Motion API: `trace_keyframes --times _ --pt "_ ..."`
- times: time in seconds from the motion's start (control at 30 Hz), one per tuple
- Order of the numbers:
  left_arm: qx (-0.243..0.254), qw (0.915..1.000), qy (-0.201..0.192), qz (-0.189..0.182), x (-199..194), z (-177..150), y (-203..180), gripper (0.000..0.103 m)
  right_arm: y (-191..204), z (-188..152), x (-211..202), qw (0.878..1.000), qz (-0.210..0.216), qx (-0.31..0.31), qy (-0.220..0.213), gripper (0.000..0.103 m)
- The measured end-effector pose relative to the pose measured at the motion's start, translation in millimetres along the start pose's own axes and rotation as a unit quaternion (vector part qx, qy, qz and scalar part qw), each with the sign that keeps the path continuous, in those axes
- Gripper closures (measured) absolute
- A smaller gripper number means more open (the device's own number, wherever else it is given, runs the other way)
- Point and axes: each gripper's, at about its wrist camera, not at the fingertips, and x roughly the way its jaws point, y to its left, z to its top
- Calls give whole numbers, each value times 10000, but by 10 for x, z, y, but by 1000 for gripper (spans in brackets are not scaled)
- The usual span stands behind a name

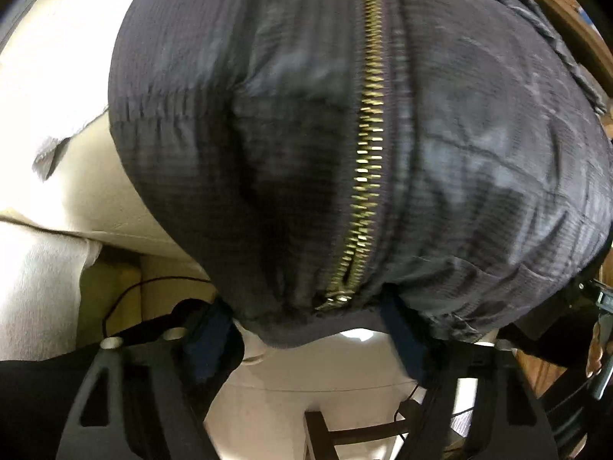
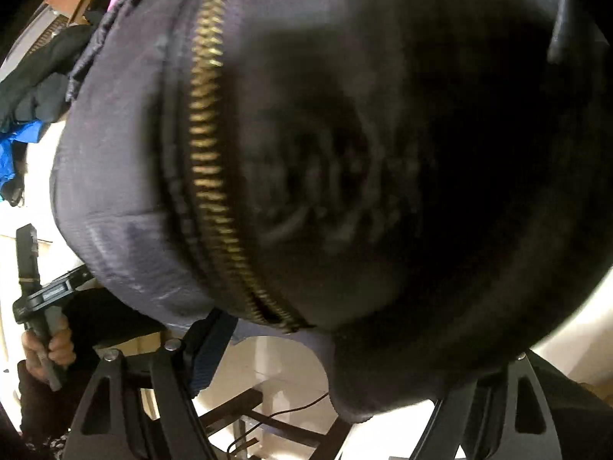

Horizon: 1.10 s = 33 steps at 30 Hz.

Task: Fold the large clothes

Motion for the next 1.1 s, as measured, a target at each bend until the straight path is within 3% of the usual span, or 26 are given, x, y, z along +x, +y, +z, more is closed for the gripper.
trace_keyframes --times 0.03,0.1,0.23,0.4,0.53,0.67,0.87,0.97,1.03,1.1 --pt "10 10000 -34 21 -34 -18 -6 51 -2 -13 -44 10000 17 8 8 36" --pt "3 10000 -64 -71 -75 -36 -15 61 0 -44 -199 9997 205 98 -12 65" --pt "20 9994 -172 -305 -311 -81 -57 91 198 -155 -640 9976 664 -124 -175 71" --pt "176 9946 -377 -947 -770 -185 -55 95 615 -108 -1333 9877 1199 -666 -758 73" --pt "299 9880 -719 -1333 -1230 -120 -44 96 864 18 -1713 9768 1359 -992 -1324 74" --pt "443 9751 -1241 -1786 -1745 194 -33 96 1050 201 -2090 9646 1530 -1061 -1869 75" --pt "410 9697 -1498 -1886 -1846 912 -125 98 979 775 -2381 9490 1671 -818 -2546 86" --pt "247 9695 -1297 -2063 -1623 1322 -218 99 824 1088 -2416 9504 1941 -503 -2378 87" --pt "245 9755 -1209 -1821 -1496 1445 -278 103 795 1212 -2337 9606 1492 -440 -2304 87" --pt "215 9768 -1122 -1810 -1431 1425 -314 103 764 1202 -2223 9686 1412 -428 -1999 87"
